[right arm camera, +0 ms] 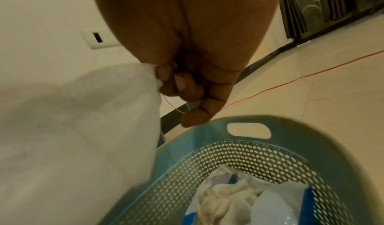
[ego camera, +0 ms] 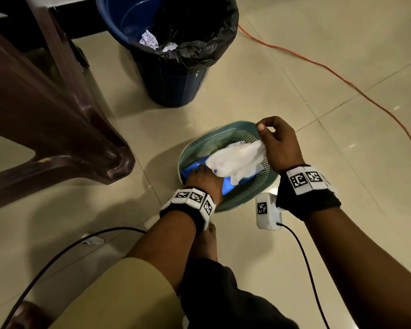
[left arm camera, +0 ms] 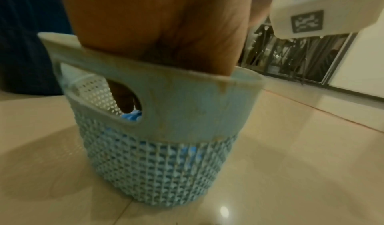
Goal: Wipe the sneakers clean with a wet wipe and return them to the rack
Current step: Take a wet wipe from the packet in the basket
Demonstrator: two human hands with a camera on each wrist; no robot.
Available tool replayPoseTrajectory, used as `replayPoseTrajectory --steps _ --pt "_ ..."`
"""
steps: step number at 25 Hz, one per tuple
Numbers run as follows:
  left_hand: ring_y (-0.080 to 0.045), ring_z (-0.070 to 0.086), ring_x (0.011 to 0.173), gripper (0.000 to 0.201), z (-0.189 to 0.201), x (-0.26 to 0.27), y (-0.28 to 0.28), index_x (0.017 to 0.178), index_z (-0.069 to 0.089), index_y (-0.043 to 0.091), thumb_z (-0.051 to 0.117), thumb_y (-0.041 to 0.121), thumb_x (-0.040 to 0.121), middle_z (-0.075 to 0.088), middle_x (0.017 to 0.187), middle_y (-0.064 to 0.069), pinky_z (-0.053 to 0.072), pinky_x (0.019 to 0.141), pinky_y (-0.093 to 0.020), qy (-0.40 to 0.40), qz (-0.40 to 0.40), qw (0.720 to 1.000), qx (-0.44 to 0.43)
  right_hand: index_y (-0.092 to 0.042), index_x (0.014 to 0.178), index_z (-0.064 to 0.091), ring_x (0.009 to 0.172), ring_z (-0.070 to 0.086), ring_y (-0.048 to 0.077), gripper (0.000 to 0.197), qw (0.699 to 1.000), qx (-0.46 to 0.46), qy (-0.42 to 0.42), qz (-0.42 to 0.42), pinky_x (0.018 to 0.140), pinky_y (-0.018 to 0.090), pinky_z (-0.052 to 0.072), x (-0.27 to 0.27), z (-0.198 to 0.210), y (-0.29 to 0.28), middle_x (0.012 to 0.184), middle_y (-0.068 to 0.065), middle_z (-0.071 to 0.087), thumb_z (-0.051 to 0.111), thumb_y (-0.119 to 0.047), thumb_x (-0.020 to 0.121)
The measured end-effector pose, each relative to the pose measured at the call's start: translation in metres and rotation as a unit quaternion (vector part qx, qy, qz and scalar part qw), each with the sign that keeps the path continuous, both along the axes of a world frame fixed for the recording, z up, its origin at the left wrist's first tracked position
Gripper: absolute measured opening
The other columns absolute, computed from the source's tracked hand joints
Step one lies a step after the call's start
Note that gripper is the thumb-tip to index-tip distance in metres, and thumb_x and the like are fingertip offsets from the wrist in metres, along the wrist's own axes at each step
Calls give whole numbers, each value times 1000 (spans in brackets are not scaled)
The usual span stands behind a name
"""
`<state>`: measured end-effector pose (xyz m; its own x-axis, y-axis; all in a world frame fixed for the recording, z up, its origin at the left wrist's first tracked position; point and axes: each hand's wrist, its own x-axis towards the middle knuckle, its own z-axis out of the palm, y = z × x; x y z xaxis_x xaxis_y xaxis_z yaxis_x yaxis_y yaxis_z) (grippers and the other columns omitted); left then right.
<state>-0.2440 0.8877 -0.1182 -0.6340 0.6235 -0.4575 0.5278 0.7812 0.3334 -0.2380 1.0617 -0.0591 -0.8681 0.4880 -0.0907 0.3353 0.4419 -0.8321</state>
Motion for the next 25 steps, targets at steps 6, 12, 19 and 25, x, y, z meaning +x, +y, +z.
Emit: replayPoseTrajectory --steps 6,12,19,25 --pt "-25 57 86 33 74 -22 -23 95 61 4 60 -2 63 61 92 -13 48 74 -39 -279 281 868 299 -7 79 58 54 58 20 23 994 -104 -27 -11 46 41 57 0 48 -27 69 6 53 58 -24 94" --pt "-27 63 112 20 190 -27 -92 110 61 15 56 15 90 66 114 -9 46 99 -45 -429 372 655 499 -18 78 58 44 56 26 14 995 -64 48 67 56 57 55 -8 139 -81 63 1 54 62 -23 91" --pt "-21 73 80 21 304 -18 -189 114 62 9 53 9 95 72 98 -12 59 79 -39 -244 395 649 602 -18 89 67 73 62 9 4 958 76 182 209 69 29 53 -9 255 -186 79 -9 65 63 -19 89" --pt "-17 72 79 20 372 -3 -260 108 64 10 58 1 91 72 94 -6 61 68 -32 -132 375 656 642 -15 114 67 96 60 12 34 899 172 246 318 83 25 46 -11 318 -274 106 0 66 68 -28 83"
